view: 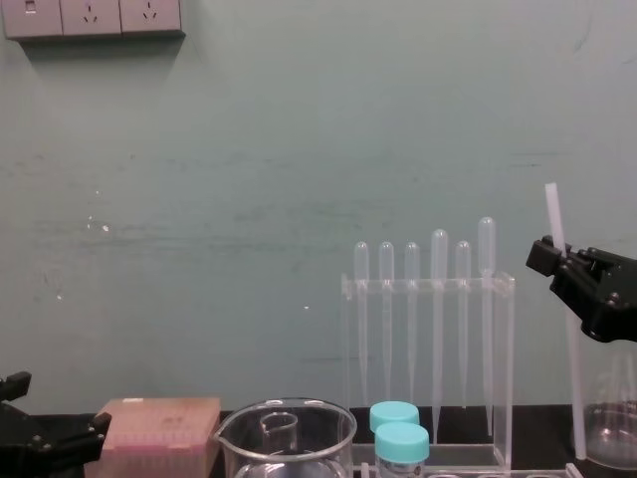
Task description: Pick up the stirring rod with one hand, then place it down.
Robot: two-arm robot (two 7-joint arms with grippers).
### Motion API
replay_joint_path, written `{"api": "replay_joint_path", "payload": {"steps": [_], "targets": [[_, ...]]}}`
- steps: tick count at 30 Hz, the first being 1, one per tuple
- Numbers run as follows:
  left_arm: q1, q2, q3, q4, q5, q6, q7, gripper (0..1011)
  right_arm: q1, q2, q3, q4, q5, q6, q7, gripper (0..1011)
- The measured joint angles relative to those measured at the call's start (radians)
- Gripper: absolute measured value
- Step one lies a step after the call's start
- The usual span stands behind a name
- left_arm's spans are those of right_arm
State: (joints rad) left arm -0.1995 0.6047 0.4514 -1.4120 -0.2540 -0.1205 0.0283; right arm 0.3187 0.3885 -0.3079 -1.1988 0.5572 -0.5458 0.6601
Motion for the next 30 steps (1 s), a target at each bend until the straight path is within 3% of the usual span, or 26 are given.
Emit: {"api": "replay_joint_path", "payload": {"steps": [8, 17, 30], "targets": [[0.000, 0.000, 0.000, 0.000, 0.000, 0.000, 0.000, 1000, -0.008, 0.003, 0.014, -0.020, 0.020, 0.003, 0.056, 70], [0.000, 0.000, 0.000, 0.000, 0.000, 0.000, 0.000, 1000, -0.027, 0.019, 0.009, -0.052, 0.043, 0.050, 0.133, 70], [0.000, 0.000, 0.000, 0.000, 0.000, 0.000, 0.000, 1000, -0.004, 0.020, -0.023, -0.014, 0.057, 0.100, 0.185, 70]]}}
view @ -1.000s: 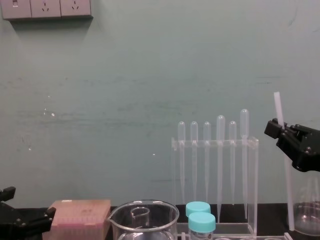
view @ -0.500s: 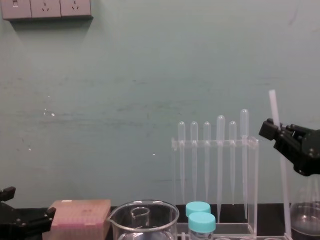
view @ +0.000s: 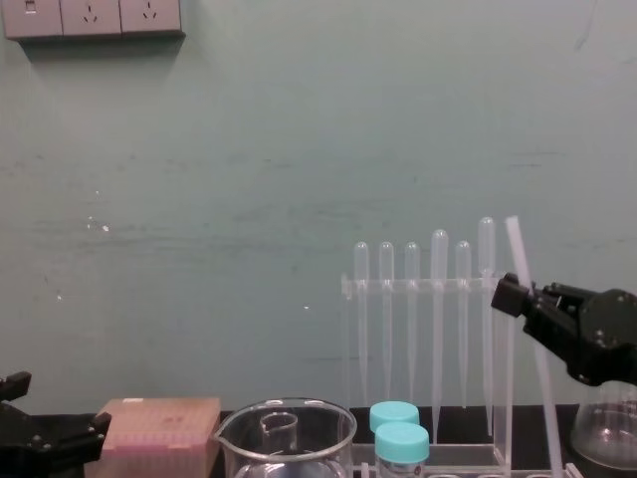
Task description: Pick up the stirring rod with one hand, then place it down.
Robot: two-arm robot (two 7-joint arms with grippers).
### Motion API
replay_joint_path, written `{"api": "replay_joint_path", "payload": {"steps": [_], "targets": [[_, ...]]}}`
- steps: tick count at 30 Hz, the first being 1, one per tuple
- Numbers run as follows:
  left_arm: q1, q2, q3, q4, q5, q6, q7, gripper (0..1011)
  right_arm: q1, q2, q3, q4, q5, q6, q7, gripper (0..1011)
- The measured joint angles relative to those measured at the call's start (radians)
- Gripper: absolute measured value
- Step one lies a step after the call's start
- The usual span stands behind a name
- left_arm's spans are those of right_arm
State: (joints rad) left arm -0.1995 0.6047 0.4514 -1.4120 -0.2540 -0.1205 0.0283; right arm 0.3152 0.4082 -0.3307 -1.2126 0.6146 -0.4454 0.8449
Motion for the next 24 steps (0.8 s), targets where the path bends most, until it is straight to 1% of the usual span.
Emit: {"api": "replay_joint_path", "payload": {"steps": [13, 24], "targets": [[0.000, 0.000, 0.000, 0.000, 0.000, 0.000, 0.000, 1000, 0.038, -0.004, -0.039, 0.066, 0.006, 0.054, 0.022, 70], [0.000, 0.000, 0.000, 0.000, 0.000, 0.000, 0.000, 1000, 0.072, -0.007, -0.069, 0.127, -0.011, 0.079, 0.031, 70]]}}
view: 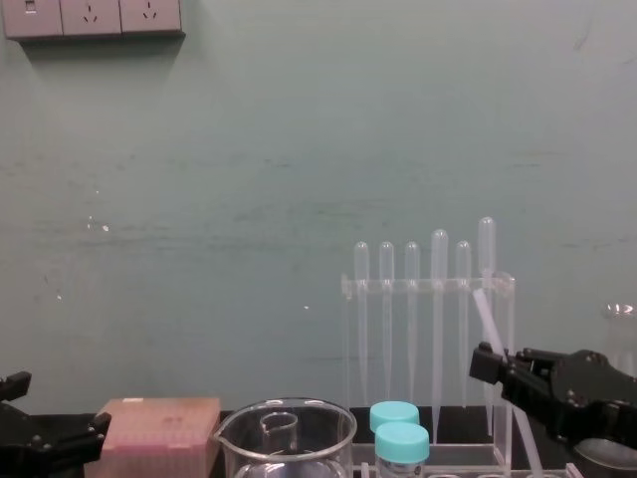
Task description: Pick up the stirring rod with one hand, then place it down.
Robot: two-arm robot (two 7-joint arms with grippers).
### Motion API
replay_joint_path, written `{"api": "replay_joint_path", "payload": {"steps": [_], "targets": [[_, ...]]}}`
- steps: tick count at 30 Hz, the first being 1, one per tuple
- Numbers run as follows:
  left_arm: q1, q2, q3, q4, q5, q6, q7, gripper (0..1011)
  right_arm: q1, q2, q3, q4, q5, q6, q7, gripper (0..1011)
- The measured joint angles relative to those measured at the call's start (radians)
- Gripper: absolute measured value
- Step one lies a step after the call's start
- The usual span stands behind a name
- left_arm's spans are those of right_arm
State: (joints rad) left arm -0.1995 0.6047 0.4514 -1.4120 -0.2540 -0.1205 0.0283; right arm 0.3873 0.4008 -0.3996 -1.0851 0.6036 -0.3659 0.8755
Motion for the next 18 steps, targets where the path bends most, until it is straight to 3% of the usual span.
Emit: {"api": "replay_joint_path", "payload": {"steps": [18], "targets": [[0.000, 0.000, 0.000, 0.000, 0.000, 0.000, 0.000, 1000, 0.012, -0.001, -0.015, 0.020, -0.025, 0.024, -0.027, 70]]}}
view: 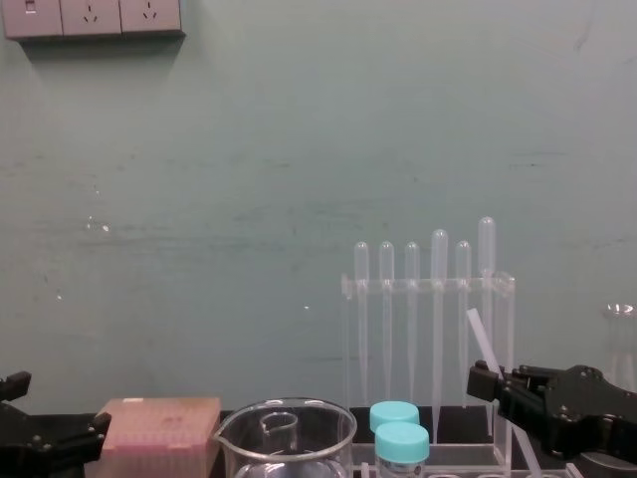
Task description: Pick up the stirring rod with one hand, then place it down.
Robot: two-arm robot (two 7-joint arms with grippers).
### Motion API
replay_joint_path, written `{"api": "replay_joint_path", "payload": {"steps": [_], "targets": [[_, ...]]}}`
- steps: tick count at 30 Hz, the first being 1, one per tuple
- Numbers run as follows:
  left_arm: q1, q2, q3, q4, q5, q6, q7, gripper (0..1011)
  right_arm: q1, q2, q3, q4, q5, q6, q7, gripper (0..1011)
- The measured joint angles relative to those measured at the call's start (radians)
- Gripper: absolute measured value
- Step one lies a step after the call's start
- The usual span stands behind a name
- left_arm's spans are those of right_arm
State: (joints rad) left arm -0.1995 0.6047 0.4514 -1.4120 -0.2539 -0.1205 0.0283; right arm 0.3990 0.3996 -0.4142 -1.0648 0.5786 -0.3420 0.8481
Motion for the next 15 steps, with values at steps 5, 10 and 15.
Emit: {"api": "replay_joint_path", "payload": {"steps": [5, 10, 15], "targets": [[0.000, 0.000, 0.000, 0.000, 0.000, 0.000, 0.000, 1000, 0.000, 0.000, 0.000, 0.000, 0.001, 0.000, 0.001, 70], [0.000, 0.000, 0.000, 0.000, 0.000, 0.000, 0.000, 1000, 0.000, 0.000, 0.000, 0.000, 0.001, -0.001, 0.002, 75], [0.000, 0.000, 0.000, 0.000, 0.000, 0.000, 0.000, 1000, 0.000, 0.000, 0.000, 0.000, 0.002, -0.001, 0.003, 204]]}}
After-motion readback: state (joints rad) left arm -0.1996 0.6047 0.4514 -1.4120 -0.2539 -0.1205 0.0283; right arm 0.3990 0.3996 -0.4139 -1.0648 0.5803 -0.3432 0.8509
